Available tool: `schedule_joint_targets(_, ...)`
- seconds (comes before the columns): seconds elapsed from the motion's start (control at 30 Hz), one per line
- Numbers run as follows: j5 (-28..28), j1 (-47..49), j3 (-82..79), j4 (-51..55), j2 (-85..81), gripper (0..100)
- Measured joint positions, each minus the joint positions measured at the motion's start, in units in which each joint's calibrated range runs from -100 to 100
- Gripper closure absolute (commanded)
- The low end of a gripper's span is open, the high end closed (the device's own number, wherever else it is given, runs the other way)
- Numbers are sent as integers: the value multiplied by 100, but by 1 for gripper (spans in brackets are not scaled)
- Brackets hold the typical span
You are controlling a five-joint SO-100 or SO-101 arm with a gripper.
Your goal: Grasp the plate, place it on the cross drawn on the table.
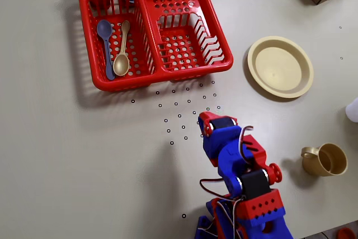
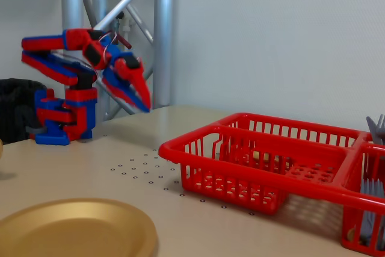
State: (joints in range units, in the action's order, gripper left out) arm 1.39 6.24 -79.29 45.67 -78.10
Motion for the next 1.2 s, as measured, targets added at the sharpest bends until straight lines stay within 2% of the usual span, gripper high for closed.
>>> schedule_joint_targets(0.33,-142,0,-1700,377,-1724,100)
schedule_joint_targets(1.2,-147,-164,-1953,625,-1724,100)
